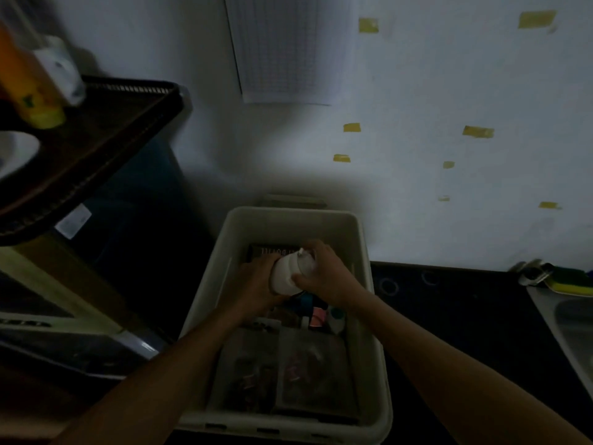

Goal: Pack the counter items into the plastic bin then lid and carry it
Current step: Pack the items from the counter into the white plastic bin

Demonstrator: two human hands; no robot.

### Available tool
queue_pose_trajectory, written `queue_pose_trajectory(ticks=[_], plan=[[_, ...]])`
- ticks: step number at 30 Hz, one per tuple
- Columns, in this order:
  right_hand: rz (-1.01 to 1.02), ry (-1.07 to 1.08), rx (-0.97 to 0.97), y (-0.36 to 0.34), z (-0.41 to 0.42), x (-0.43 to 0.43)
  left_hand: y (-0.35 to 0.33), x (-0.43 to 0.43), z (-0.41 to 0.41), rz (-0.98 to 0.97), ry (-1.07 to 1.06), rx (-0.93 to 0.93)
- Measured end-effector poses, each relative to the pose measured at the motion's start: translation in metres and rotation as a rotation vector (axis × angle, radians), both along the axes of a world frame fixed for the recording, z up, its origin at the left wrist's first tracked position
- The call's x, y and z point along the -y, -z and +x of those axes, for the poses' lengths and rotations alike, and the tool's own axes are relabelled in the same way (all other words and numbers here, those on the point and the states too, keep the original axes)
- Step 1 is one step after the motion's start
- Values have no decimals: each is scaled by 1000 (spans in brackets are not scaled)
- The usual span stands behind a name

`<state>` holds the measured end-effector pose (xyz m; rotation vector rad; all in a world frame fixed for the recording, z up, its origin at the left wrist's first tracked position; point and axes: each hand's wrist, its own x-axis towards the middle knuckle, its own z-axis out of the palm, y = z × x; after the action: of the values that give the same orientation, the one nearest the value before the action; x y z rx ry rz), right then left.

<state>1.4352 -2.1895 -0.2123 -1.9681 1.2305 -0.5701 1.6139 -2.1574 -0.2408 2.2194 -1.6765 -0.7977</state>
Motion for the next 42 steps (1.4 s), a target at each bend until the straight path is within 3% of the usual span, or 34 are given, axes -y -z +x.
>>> queue_pose_trajectory(ticks=[6,15,23,29,32,42], plan=[[145,45,-42,22,7,6,17,-6,16,-214,258,172],[286,99,-133,63,11,10,49,15,30,-190,436,330],[308,89,-200,77,24,16,72,16,34,-82,389,227],[287,65,-272,86,22,16,87,10,36,-193,419,164],[280,50,-304,88,24,15,81,9,34,-156,408,104],[223,71,-393,90,30,1,72,9,28,23,410,176]])
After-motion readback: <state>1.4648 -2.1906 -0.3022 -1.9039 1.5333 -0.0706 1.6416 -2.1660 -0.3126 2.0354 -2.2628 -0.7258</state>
